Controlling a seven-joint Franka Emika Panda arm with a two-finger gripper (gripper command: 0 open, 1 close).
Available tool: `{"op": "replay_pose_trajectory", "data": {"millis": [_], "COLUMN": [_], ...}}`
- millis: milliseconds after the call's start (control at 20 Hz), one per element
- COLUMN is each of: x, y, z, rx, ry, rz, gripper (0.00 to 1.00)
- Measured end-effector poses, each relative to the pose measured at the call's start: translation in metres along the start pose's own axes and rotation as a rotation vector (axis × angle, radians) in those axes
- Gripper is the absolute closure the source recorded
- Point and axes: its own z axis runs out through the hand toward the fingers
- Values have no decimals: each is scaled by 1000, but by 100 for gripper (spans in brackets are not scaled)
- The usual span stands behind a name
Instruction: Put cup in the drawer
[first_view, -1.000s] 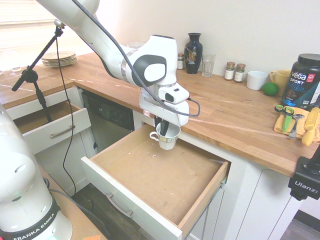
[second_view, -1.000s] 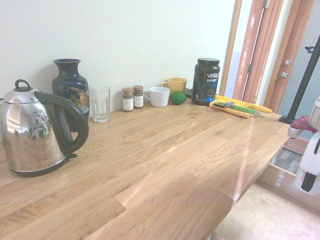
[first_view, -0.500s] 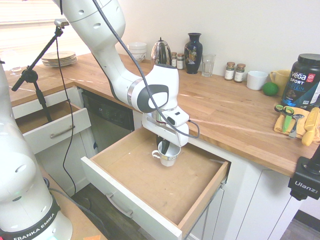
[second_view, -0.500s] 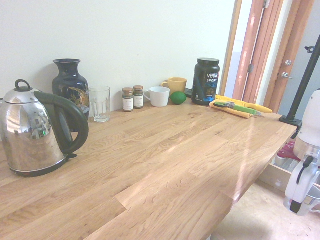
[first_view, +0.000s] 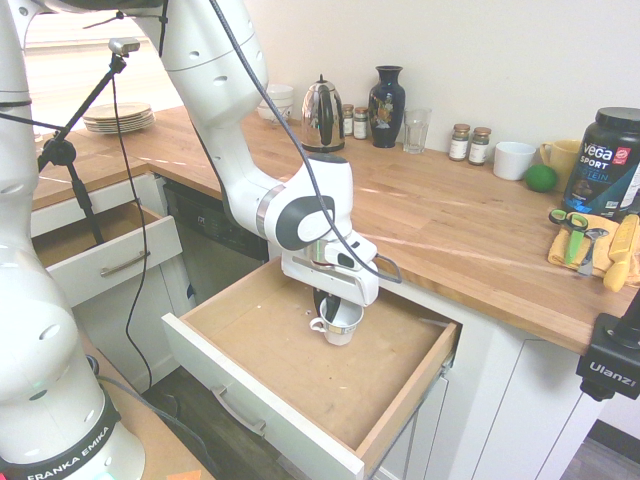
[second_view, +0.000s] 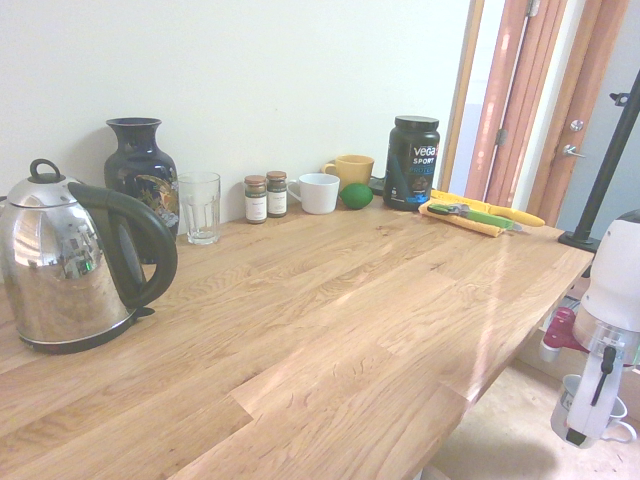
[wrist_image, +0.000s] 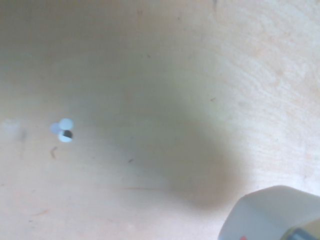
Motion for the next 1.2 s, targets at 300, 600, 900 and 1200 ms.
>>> {"op": "replay_pose_trajectory", "data": {"millis": [300,600,900,1200], "x": [2,-1,-2,-1], "y": [-3,-2,-2,0], "z": [22,38,42,42], "rx": [-19,-27,-24,-19], "ry": [-14,-29,-30,-31], "rz": [-2,12,26,44], "gripper": [100,100,0,0]}}
